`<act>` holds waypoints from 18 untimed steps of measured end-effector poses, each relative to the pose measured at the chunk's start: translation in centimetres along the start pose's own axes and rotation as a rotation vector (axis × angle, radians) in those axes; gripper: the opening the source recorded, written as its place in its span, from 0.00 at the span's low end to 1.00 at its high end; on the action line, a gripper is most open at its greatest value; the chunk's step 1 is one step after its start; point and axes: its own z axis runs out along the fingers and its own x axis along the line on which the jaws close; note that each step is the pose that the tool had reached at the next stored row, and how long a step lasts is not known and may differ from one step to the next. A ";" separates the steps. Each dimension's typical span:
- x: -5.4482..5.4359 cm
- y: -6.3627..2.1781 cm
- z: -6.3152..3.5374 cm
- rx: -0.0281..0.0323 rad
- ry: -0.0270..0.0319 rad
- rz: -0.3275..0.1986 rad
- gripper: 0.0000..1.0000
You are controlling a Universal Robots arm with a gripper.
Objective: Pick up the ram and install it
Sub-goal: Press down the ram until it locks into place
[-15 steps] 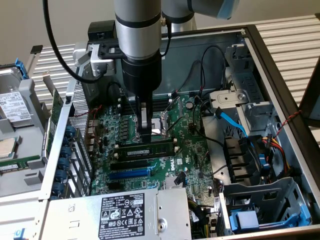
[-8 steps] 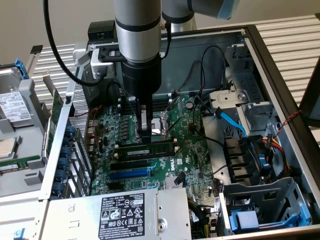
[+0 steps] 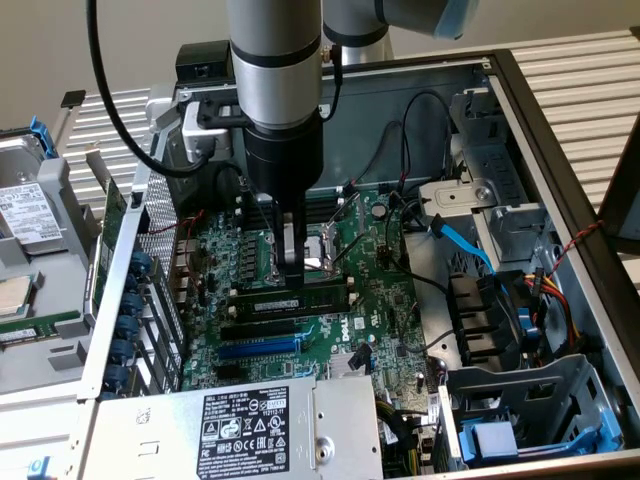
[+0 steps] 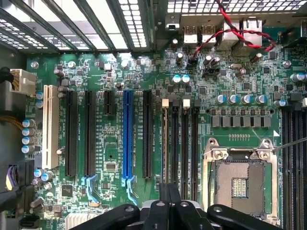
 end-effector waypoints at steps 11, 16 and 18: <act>0.0 0.21 0.47 0.0083 -0.0005 0.000 0.11; 0.0 0.22 0.63 0.0097 -0.0002 0.000 0.11; 0.0 0.24 0.65 0.0102 -0.0005 0.000 0.11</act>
